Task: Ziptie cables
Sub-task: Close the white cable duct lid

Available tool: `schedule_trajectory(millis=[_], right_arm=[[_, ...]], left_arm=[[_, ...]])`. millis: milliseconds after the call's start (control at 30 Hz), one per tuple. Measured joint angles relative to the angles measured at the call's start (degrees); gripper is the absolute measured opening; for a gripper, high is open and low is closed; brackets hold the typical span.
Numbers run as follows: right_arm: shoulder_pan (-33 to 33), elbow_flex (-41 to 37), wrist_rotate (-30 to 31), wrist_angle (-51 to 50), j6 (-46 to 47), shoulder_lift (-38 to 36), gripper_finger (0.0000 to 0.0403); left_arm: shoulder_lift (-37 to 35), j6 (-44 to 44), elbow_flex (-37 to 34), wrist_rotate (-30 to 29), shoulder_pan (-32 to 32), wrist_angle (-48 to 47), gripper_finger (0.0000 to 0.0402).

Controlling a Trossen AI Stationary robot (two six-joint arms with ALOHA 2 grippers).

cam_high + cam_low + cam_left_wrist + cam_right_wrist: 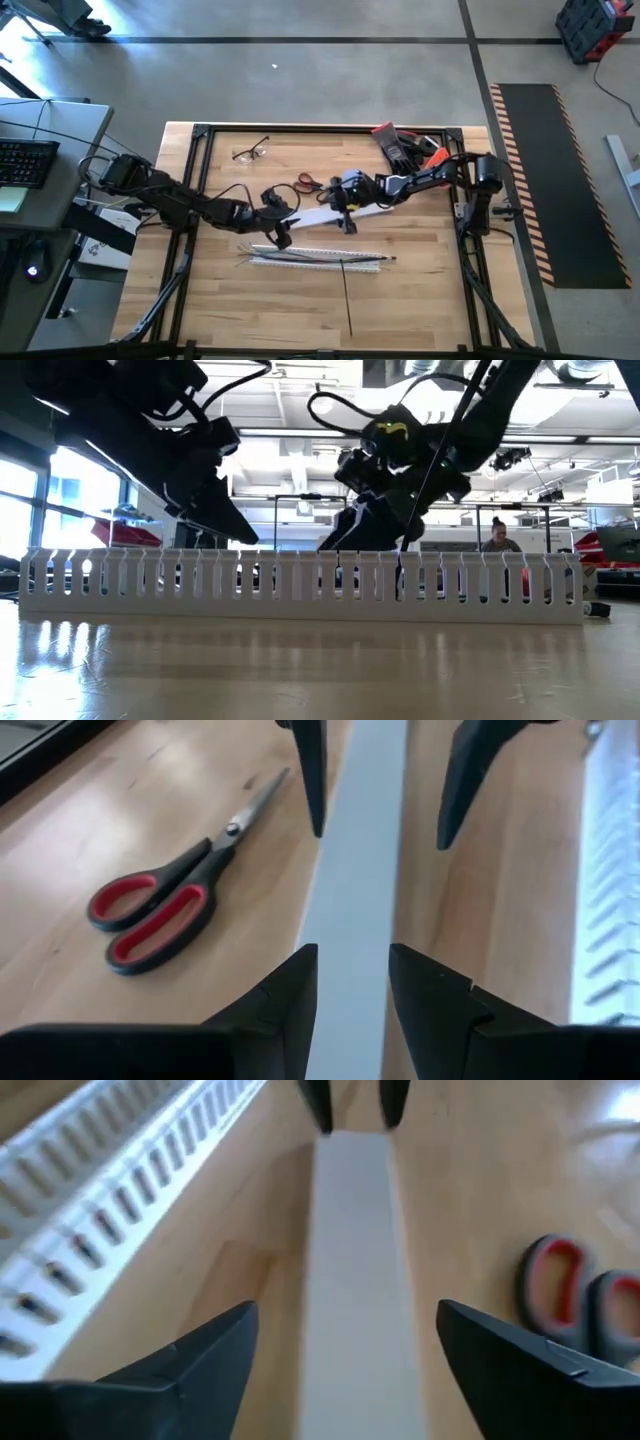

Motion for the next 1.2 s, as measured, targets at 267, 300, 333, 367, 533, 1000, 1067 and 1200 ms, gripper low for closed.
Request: schedule_trajectory(millis=[267,300,333,367,533,1000,1067,1200], right_arm=[[-1.7,2.1,-0.9,1.5,-3.4,5.4,0.0342],[-1.8,2.0,-0.9,2.1,-3.5,6.3,0.0343],[-2.0,2.0,-1.1,2.5,-3.5,7.0,0.0343],[-2.2,2.0,-1.1,2.6,-3.4,7.6,0.0342],[-3.0,2.1,-3.9,3.4,-2.8,10.0,0.0326],[-2.3,2.4,-1.8,6.7,0.6,15.6,0.0218],[-2.0,2.4,0.2,7.3,1.1,15.6,0.0218],[-1.2,2.3,2.9,8.5,2.7,15.7,0.0218]], left_arm=[[0.0,1.7,0.0,0.3,3.7,-0.1,0.0110],[0.0,1.8,0.0,0.6,4.0,0.0,0.0110],[0.0,1.8,0.0,0.8,4.2,-0.1,0.0110],[0.1,1.8,0.0,0.8,4.5,-0.1,0.0110],[0.1,1.8,0.0,1.8,4.1,-0.2,0.0110],[0.2,1.8,0.0,1.9,2.4,0.4,0.0110],[0.2,1.8,0.0,1.9,2.4,0.8,0.0110],[0.2,1.8,0.0,1.9,2.4,1.7,0.0104]])
